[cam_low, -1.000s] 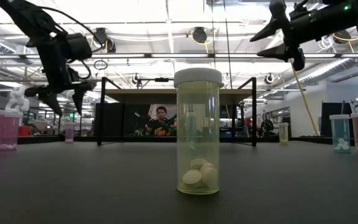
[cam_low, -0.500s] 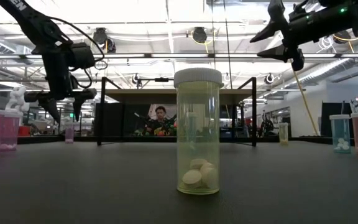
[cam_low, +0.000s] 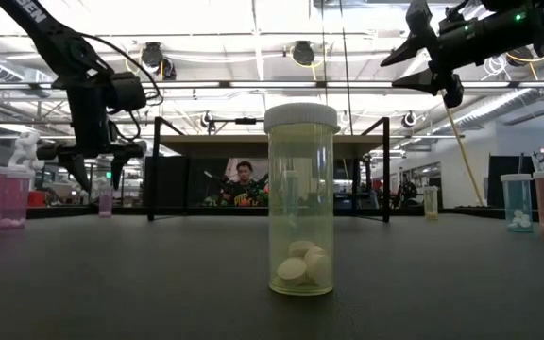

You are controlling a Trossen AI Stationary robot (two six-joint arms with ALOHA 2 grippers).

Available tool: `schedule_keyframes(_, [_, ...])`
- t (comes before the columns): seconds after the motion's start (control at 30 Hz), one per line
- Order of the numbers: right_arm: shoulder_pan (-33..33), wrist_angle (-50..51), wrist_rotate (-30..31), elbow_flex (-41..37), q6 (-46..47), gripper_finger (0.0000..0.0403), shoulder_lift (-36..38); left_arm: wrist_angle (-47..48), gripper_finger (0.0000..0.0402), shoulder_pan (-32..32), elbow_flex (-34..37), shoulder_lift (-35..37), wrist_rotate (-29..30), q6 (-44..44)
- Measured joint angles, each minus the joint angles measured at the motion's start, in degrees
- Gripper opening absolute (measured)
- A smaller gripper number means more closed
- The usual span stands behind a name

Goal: Pick and place medicine bottles onto shelf by color
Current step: Put the top violet pill bottle on the shelf

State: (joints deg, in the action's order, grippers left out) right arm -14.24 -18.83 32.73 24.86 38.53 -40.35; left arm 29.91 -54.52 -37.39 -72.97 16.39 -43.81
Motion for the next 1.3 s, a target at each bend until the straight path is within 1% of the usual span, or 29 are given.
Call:
schedule_keyframes(0.2, [0.0, -0.1, -1.4, 0.0, 0.1, 0.0208, 0.1, -0.1, 0.0255, 0.0, 0.0, 0.1, -0.3, 0.0])
schedule_keyframes(0.43, [0.0, -0.2, -1.5, 0.0, 0.2, 0.0208, 0.1, -0.1, 0.0252, 0.0, 0.0, 0.1, -0.3, 0.3])
schedule_keyframes(0.53, [0.0, -0.2, -1.5, 0.0, 0.2, 0.0208, 0.1, -0.1, 0.0234, 0.0, 0.0, 0.1, -0.3, 0.6])
schedule_keyframes(0.73, [0.0, -0.2, -1.5, 0.0, 0.2, 0.0208, 0.1, 0.0, 0.0167, 0.0, 0.0, 0.1, -0.3, 0.6])
schedule_keyframes(0.87, [0.0, -0.2, -1.5, 0.0, 0.2, 0.0208, 0.1, 0.0, 0.0137, 0.0, 0.0, 0.1, -0.3, 0.6])
schedule_keyframes(0.97, [0.0, -0.2, -1.5, 0.0, 0.2, 0.0208, 0.1, 0.0, 0.013, 0.0, 0.0, 0.1, -0.3, 0.6])
schedule_keyframes(1.3, [0.0, -0.1, -1.6, 0.0, 0.4, 0.0208, 0.1, 1.3, 0.0132, 0.0, 0.0, 0.8, -1.2, 2.3])
